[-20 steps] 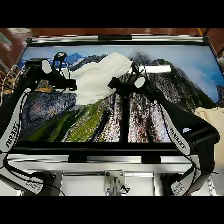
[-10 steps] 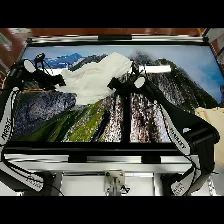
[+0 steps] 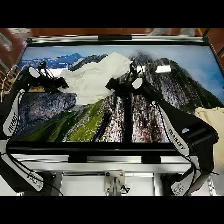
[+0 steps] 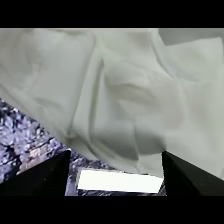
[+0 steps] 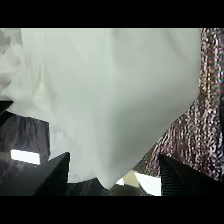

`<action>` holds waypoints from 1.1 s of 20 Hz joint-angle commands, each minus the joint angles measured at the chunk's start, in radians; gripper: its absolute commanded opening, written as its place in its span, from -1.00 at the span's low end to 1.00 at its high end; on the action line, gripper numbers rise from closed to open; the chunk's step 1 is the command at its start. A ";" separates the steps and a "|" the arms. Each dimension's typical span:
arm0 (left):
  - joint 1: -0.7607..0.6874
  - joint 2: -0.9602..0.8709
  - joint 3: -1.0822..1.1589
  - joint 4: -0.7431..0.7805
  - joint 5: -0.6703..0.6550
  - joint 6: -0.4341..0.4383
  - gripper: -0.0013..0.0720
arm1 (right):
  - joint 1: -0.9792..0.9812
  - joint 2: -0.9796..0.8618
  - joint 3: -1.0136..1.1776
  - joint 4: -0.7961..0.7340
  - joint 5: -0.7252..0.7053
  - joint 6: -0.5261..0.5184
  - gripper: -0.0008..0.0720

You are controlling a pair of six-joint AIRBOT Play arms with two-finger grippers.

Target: Fold the shirts.

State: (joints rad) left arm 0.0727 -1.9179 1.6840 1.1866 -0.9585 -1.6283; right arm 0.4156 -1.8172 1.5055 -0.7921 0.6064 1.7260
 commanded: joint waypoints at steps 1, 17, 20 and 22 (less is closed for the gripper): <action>0.000 -0.023 0.001 -0.037 0.090 -0.012 0.69 | 0.006 -0.002 0.001 -0.002 -0.031 0.000 0.88; -0.089 0.326 0.074 -0.186 0.181 0.339 -0.83 | -0.063 0.137 0.002 0.048 0.051 -0.202 -0.82; -0.171 0.541 0.125 -0.186 0.223 0.338 -0.83 | -0.116 0.397 0.002 0.049 0.071 -0.370 -0.82; -0.235 0.691 0.151 -0.186 0.253 0.343 -0.83 | -0.138 0.601 0.002 0.047 0.063 -0.412 -0.82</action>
State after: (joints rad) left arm -0.0879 -1.4166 1.7973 1.0016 -0.7570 -1.3037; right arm 0.3138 -1.4452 1.5070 -0.7353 0.6621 1.4307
